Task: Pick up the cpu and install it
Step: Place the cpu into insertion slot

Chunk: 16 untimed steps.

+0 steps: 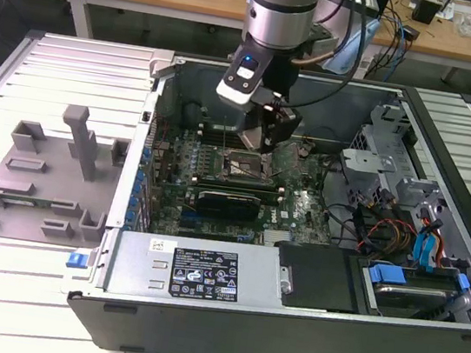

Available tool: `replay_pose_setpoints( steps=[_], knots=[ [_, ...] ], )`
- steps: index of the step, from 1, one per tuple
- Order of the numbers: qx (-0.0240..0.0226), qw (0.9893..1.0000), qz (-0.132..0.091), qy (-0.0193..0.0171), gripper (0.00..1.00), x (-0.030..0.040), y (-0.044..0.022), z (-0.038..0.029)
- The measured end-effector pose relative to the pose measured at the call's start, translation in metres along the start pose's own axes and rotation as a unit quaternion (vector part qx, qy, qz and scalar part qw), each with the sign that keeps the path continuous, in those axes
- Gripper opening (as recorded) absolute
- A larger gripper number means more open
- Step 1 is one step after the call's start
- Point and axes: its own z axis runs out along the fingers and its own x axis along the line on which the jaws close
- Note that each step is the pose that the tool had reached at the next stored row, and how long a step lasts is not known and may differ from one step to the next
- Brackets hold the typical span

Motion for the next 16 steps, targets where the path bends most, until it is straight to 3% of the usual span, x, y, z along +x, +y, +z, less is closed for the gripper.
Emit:
replay_pose_setpoints(
  steps=[2, 5, 10, 13, 16],
  knots=[
    [0.001, 0.9995, 0.032, -0.0018, 0.55, 0.0, 0.0, 0.0],
    [0.0022, 0.9975, 0.071, -0.0039, 0.55, 0.0, 0.0, 0.0001],
    [0.0036, 0.9931, 0.117, -0.0065, 0.55, 0.0, 0.0, 0.0002],
    [0.0048, 0.9874, 0.158, -0.0087, 0.55, 0.0, 0.0, 0.0004],
    [0.0062, 0.9787, 0.205, -0.0113, 0.55, 0.0, -0.0001, 0.0006]
  ],
)
